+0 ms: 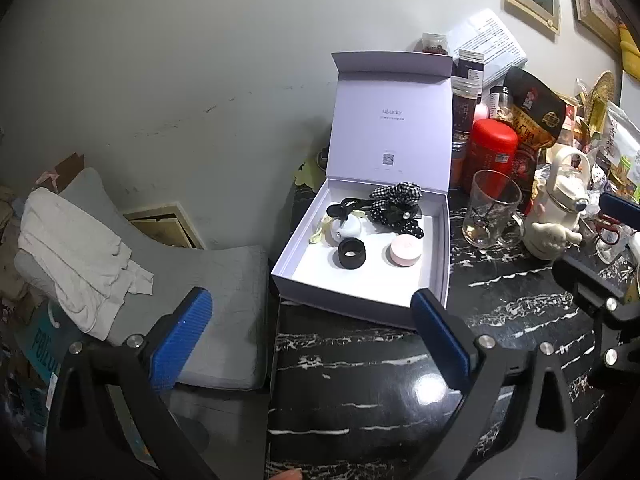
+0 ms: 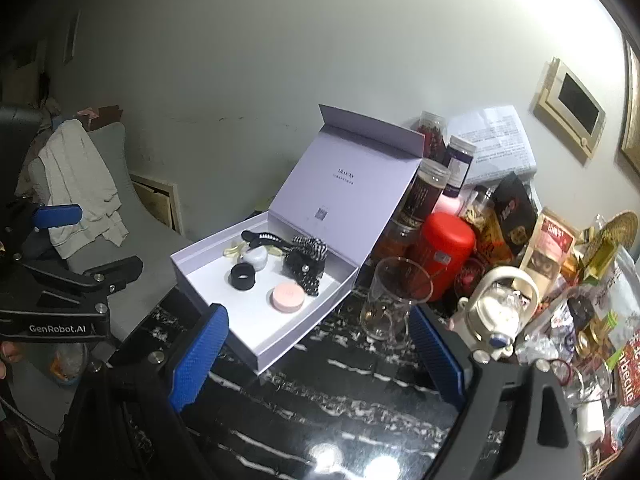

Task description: Organize objects

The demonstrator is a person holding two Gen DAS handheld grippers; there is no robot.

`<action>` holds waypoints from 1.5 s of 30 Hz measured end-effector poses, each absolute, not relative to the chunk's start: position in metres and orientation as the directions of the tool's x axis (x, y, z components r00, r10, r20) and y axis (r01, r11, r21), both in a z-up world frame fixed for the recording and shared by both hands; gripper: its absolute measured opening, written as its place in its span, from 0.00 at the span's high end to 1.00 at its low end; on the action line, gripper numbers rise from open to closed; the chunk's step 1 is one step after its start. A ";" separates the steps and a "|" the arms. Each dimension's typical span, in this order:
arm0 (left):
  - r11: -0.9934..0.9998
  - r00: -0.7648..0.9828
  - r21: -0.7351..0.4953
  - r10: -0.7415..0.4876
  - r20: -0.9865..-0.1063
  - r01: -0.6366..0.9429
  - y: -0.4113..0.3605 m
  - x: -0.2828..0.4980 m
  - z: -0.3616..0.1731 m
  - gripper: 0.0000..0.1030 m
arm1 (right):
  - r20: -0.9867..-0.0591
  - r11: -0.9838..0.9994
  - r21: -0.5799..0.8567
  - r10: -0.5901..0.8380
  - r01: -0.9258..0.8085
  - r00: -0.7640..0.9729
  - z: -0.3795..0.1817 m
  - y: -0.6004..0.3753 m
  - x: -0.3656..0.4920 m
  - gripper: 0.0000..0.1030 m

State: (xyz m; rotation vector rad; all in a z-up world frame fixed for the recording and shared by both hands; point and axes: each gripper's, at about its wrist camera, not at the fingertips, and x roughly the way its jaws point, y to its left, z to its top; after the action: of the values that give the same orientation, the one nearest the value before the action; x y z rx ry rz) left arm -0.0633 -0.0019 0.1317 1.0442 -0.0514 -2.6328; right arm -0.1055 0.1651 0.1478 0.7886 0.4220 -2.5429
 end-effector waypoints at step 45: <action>-0.959 -0.652 0.123 -0.264 -0.710 0.255 0.011 -0.024 0.085 0.00 | -0.663 -0.836 -0.129 -0.328 0.534 -0.673 0.097 0.173 -0.077 0.10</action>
State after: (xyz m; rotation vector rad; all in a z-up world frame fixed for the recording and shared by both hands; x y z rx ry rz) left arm -0.0243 0.0112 0.0848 1.1295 -0.0168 -2.6219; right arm -0.0773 0.1732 0.0971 0.8926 0.4323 -2.4670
